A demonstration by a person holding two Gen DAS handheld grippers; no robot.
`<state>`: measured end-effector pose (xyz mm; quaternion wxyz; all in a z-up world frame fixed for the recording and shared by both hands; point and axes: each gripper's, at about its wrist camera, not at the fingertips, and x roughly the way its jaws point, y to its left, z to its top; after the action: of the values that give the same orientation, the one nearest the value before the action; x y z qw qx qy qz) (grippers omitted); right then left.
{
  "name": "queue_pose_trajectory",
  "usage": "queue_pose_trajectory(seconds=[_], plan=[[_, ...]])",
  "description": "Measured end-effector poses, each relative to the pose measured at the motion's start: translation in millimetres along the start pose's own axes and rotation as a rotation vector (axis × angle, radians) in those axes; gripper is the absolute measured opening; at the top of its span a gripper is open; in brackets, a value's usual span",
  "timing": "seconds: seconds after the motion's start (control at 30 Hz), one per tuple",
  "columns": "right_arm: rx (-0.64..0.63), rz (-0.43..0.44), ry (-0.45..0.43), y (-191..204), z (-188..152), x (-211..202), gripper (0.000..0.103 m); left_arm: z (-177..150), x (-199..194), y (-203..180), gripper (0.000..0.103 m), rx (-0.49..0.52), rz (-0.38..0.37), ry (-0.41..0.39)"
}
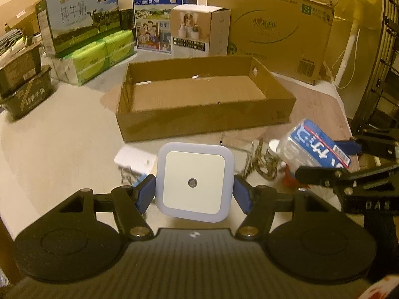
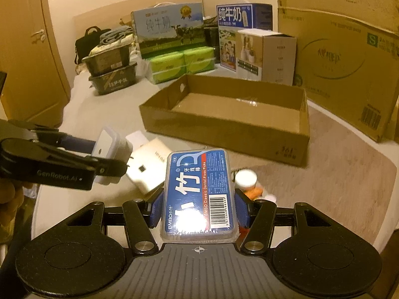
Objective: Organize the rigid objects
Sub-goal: 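Carry the night-light with the left tool while the right tool carries the toothpick box into the cardboard box, then open both tools to release the night-light and toothpick box inside the box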
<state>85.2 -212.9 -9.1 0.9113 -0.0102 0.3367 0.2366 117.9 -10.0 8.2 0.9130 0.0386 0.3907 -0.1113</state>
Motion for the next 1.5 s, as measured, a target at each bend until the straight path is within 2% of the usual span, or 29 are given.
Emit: queue_pose_trajectory(seconds=[0.4,0.67,0.9,1.13,1.2,1.23,1.27,1.3,1.5], plan=[[0.065,-0.05,-0.043,-66,88,57,0.057,81,46,26,0.063,-0.02,-0.012,-0.054],[0.107,-0.083,-0.006,-103,113,113,0.057,119,102,42,0.063,-0.044,-0.003,-0.047],[0.132,-0.1,0.031,-122,111,147,0.057,124,148,46,0.064,-0.051,-0.007,-0.001],[0.132,-0.094,0.048,-127,110,165,0.057,121,168,48,0.065,-0.061,-0.017,0.022],[0.121,-0.089,0.048,-125,110,167,0.06,120,167,51,0.08,-0.08,-0.009,0.016],[0.114,-0.097,0.048,-123,109,167,0.064,119,165,51,0.079,-0.081,0.003,0.006],[0.11,-0.102,0.043,-121,109,165,0.074,118,161,51,0.079,-0.078,0.01,0.002],[0.111,-0.098,0.037,-120,109,163,0.077,118,158,51,0.079,-0.076,0.012,0.001],[0.11,-0.11,0.013,-109,112,143,0.08,109,125,49,0.079,-0.082,0.016,-0.031]])
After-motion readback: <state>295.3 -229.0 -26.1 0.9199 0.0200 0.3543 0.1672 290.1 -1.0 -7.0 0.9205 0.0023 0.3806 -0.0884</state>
